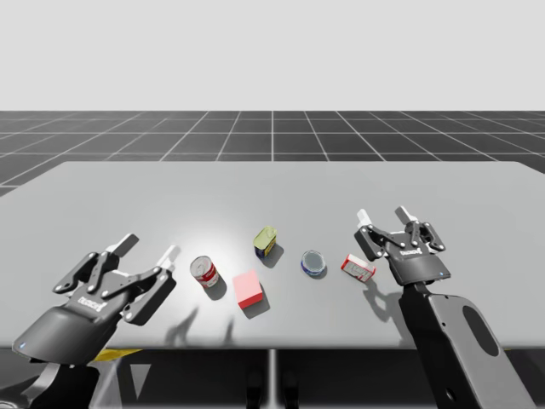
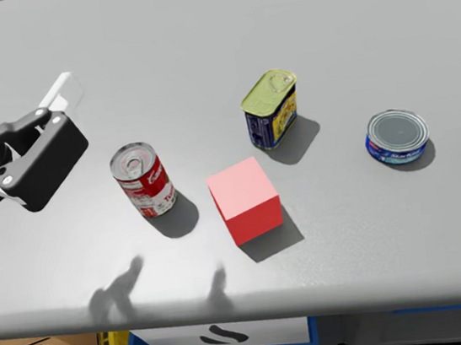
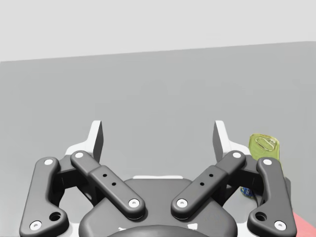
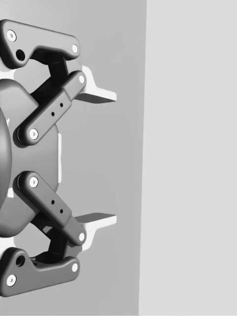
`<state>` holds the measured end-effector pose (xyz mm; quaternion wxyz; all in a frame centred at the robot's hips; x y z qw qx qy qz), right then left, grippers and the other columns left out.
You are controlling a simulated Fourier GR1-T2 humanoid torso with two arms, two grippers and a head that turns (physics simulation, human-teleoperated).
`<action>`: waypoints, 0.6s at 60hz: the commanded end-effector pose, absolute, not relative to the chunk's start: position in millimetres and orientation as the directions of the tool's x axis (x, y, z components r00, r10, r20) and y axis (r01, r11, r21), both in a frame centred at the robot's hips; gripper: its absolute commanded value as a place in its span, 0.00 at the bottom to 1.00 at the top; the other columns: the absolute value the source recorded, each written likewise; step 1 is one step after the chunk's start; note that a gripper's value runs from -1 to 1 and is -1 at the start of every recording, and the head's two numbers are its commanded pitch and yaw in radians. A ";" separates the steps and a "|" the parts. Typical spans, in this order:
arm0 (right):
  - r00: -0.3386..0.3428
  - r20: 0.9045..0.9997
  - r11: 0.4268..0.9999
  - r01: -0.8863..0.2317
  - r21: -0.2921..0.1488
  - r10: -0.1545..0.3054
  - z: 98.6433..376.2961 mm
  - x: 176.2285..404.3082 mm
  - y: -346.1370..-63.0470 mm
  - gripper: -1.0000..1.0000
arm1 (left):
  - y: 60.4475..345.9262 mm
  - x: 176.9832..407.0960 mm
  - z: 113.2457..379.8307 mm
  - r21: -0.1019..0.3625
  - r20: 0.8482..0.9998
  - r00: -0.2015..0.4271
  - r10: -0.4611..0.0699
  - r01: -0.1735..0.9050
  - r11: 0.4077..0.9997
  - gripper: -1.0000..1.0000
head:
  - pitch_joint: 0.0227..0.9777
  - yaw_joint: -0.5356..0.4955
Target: Find the red cube and pick it up.
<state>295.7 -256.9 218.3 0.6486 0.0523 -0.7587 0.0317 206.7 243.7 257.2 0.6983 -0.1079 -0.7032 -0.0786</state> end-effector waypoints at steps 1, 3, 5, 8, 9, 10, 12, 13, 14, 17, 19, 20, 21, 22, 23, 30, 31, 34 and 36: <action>-0.154 0.987 0.992 -0.121 0.018 -0.037 218.2 295.8 -257.1 0.00 | 232.4 168.7 260.1 -0.045 0.999 0.018 0.042 0.348 0.937 0.00 | 0.93 0.66; -0.155 0.987 0.992 -0.122 0.019 -0.038 218.5 296.1 -257.3 0.00 | 232.1 163.0 256.5 -0.040 0.999 0.028 0.032 0.376 0.926 0.00 | 0.93 0.66; -0.155 0.987 0.992 -0.122 0.021 -0.039 218.6 296.1 -257.6 0.00 | 231.2 157.6 252.9 -0.047 0.999 0.038 0.035 0.393 0.918 0.00 | 0.93 0.66; -0.155 0.987 0.992 -0.122 0.022 -0.041 218.8 296.2 -257.7 0.00 | 229.5 149.7 245.4 -0.044 0.998 0.050 0.026 0.404 0.914 0.00 | 0.93 0.66; -0.155 0.987 0.992 -0.122 0.022 -0.041 218.8 296.2 -257.7 0.00 | 229.0 148.3 243.7 -0.043 0.998 0.053 0.024 0.407 0.912 0.00 | 0.93 0.65; -0.155 0.987 0.992 -0.122 0.022 -0.041 218.8 296.2 -257.7 0.00 | 228.6 146.9 242.1 -0.044 0.998 0.057 0.022 0.411 0.911 0.00 | 0.93 0.65; -0.155 0.987 0.992 -0.123 0.022 -0.041 218.8 296.3 -257.6 0.00 | 227.2 143.5 237.3 -0.044 0.998 0.067 0.018 0.414 0.909 0.00 | 0.93 0.65; -0.155 0.987 0.992 -0.123 0.022 -0.041 218.9 296.3 -257.5 0.00 | 225.9 141.2 234.0 -0.048 0.997 0.077 0.018 0.418 0.907 0.00 | 0.93 0.65; -0.155 0.987 0.992 -0.123 0.022 -0.041 218.8 296.3 -257.5 0.00 | 225.2 140.0 232.5 -0.049 0.997 0.081 0.016 0.421 0.906 0.00 | 0.93 0.65; -0.156 0.987 0.992 -0.123 0.021 -0.040 218.8 296.4 -257.5 0.00 | 222.7 135.9 226.9 -0.047 0.996 0.092 0.008 0.430 0.902 0.00 | 0.94 0.65; -0.156 0.987 0.992 -0.123 0.022 -0.042 219.0 296.3 -257.7 0.00 | 220.7 132.5 221.9 -0.044 0.995 0.100 0.000 0.441 0.896 0.00 | 0.94 0.65; -0.156 0.987 0.992 -0.123 0.023 -0.042 219.0 296.4 -257.8 0.00 | 220.3 131.7 220.7 -0.044 0.995 0.101 -0.002 0.445 0.894 0.00 | 0.94 0.65; -0.156 0.987 0.992 -0.124 0.023 -0.043 219.1 296.4 -257.8 0.00 | 219.8 130.8 219.6 -0.045 0.995 0.104 -0.002 0.448 0.893 0.00 | 0.94 0.65; -0.156 0.987 0.992 -0.124 0.024 -0.044 219.1 296.4 -257.9 0.00 | 219.3 130.1 218.5 -0.046 0.994 0.106 -0.003 0.451 0.891 0.00 | 0.94 0.65; -0.156 0.987 0.992 -0.123 0.025 -0.044 219.0 296.3 -258.0 0.00 | 218.3 128.8 216.3 -0.045 0.994 0.108 -0.005 0.457 0.888 0.00 | 0.93 0.65; -0.156 0.987 0.992 -0.123 0.025 -0.044 218.8 296.2 -257.9 0.00 | 209.6 123.0 202.4 -0.072 0.990 0.139 0.005 0.480 0.874 0.00 | 0.94 0.65; -0.156 0.987 0.992 -0.123 0.025 -0.044 218.7 296.1 -257.9 0.00 | 208.5 122.6 200.7 -0.080 0.989 0.145 0.010 0.483 0.872 0.00 | 0.94 0.65; -0.155 0.987 0.992 -0.124 0.025 -0.044 218.6 296.1 -257.9 0.00 | 202.9 121.4 191.8 -0.091 0.986 0.164 0.011 0.493 0.865 0.00 | 0.94 0.65; -0.155 0.987 0.992 -0.125 0.024 -0.044 218.6 296.1 -257.9 0.00 | 200.9 121.8 188.1 -0.097 0.985 0.171 0.013 0.495 0.863 0.00 | 0.94 0.65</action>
